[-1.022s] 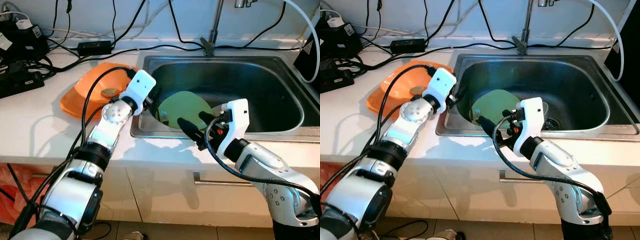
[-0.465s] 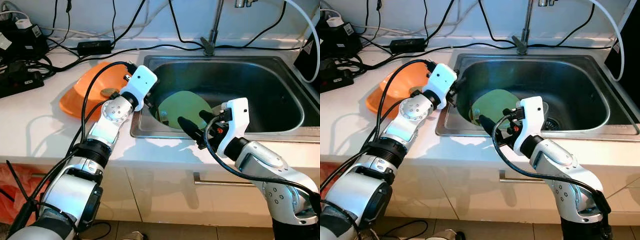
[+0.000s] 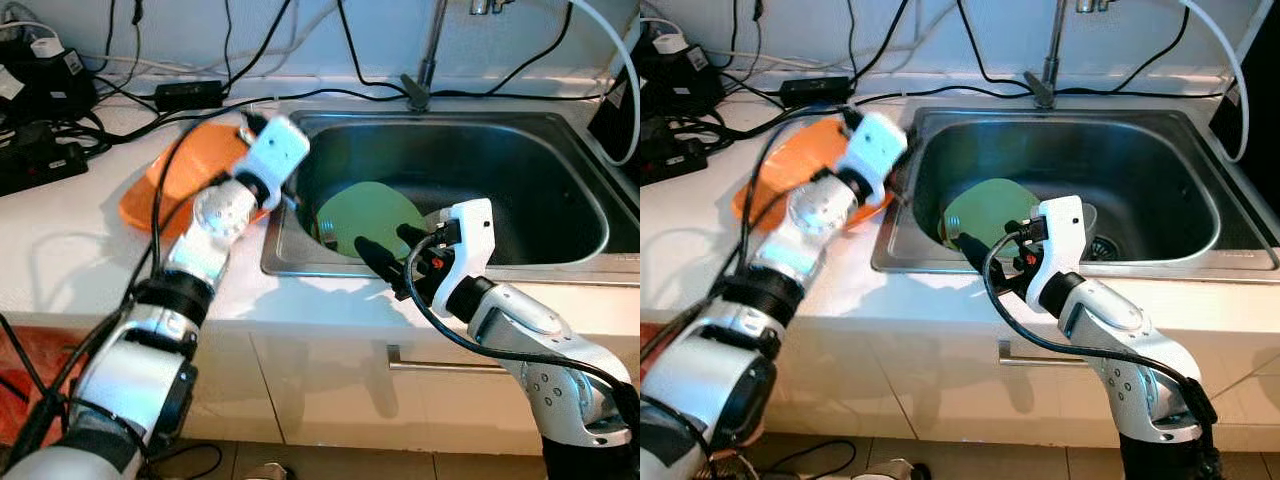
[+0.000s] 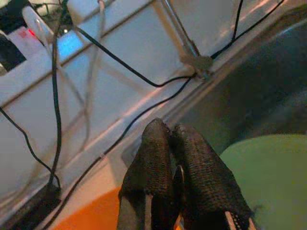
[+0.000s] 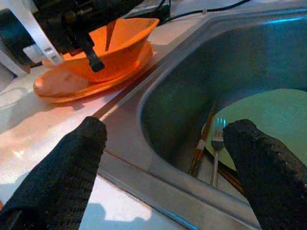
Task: Kitchen organization
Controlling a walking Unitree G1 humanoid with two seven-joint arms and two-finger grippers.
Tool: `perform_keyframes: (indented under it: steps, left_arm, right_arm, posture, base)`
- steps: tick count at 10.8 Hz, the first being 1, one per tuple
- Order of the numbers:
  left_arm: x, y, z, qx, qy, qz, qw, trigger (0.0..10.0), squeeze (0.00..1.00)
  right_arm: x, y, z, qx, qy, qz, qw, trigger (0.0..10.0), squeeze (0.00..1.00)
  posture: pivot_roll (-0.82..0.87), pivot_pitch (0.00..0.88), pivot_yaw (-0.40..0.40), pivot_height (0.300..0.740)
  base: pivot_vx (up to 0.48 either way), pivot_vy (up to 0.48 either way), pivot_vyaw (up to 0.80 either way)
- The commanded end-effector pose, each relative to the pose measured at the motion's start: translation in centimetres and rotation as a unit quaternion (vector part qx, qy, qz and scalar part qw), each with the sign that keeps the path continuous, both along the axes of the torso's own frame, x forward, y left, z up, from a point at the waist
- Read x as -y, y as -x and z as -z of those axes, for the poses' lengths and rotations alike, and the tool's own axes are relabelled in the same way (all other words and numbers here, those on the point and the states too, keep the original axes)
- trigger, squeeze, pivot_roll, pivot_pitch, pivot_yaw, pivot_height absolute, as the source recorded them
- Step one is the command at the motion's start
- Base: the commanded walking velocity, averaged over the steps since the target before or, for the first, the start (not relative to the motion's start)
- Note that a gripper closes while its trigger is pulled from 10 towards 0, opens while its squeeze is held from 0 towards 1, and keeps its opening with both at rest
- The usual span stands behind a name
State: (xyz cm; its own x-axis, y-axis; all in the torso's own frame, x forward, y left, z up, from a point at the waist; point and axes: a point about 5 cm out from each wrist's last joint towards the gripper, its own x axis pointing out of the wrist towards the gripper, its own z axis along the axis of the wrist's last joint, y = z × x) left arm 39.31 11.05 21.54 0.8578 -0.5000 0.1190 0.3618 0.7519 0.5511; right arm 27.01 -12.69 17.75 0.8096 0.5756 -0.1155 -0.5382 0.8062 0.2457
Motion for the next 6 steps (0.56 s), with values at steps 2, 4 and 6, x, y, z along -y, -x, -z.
perform_keyframes:
  steps: [2,4,6]
  left_arm:
    - [0.0,0.1,0.0,0.012,-0.003,0.001,1.0,0.0,0.0]
    - [-0.5,0.4,-1.4,0.059,-0.006,0.001,0.998,0.0,0.0]
    - [-1.3,0.7,-3.6,0.119,-0.018,-0.005,0.993,0.0,0.0]
  right_arm:
    - [-0.1,-0.3,-0.3,0.01,0.004,-0.002,1.0,10.0,0.0]
    - [-0.1,-0.4,-0.2,0.011,0.002,-0.002,1.0,10.0,0.0]
    - [-0.2,-0.6,-0.2,0.011,0.0,-0.001,1.0,10.0,0.0]
  posture:
    - [0.06,0.028,0.036,0.74]
    - [0.06,0.023,0.036,0.74]
    - [0.07,0.017,0.038,0.74]
  base:
    - [0.0,0.0,0.0]
    - [0.0,0.0,0.0]
    - [0.0,0.0,0.0]
